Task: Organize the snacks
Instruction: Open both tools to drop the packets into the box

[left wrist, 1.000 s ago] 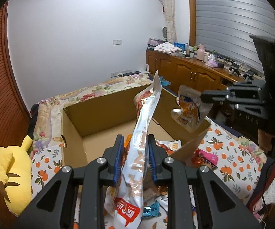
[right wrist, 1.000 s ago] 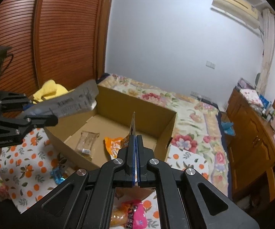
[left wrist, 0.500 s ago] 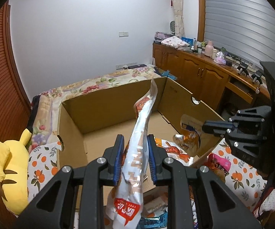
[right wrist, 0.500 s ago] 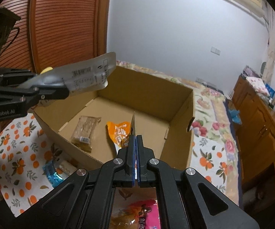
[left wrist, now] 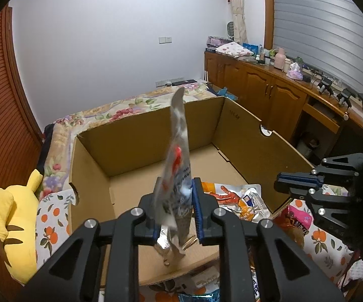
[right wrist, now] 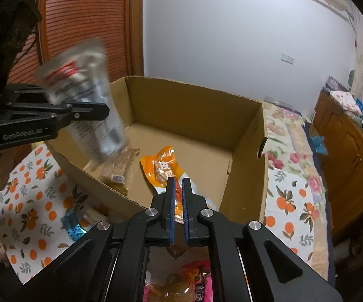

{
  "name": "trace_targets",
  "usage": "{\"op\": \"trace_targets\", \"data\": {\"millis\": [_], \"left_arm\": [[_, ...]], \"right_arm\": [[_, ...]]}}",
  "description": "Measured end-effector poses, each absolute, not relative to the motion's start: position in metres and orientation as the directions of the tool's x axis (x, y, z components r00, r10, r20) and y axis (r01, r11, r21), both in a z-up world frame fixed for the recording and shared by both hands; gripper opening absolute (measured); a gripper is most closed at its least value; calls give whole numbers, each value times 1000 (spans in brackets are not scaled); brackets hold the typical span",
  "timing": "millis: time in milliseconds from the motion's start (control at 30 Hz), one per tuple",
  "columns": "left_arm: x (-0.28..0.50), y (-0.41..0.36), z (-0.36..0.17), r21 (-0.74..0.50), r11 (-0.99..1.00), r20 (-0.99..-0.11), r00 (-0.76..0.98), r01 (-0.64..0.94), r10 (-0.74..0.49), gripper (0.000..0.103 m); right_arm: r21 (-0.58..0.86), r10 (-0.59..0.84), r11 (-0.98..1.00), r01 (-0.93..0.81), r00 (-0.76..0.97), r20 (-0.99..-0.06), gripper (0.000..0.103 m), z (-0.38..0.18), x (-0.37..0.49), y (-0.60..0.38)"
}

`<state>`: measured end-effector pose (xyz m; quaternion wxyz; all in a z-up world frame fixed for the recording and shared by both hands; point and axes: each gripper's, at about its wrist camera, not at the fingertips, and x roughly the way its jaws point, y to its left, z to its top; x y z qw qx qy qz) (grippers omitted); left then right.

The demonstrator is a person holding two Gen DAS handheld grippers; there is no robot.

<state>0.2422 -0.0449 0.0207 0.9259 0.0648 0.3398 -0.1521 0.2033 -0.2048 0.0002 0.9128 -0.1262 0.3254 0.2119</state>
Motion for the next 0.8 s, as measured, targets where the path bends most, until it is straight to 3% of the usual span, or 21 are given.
{"op": "trace_targets", "data": {"millis": [333, 500, 800], "left_arm": [[256, -46, 15, 32, 953, -658, 724, 302, -208, 19], [259, -46, 17, 6, 957, -646, 731, 290, -218, 30], [247, -49, 23, 5, 949, -622, 744, 314, -243, 38]], "right_arm": [[-57, 343, 878, -475, 708, -618, 13, 4, 191, -210], [-51, 364, 871, -489, 710, -603, 18, 7, 181, -207], [-38, 396, 860, -508, 713, -578, 27, 15, 161, -207]]}}
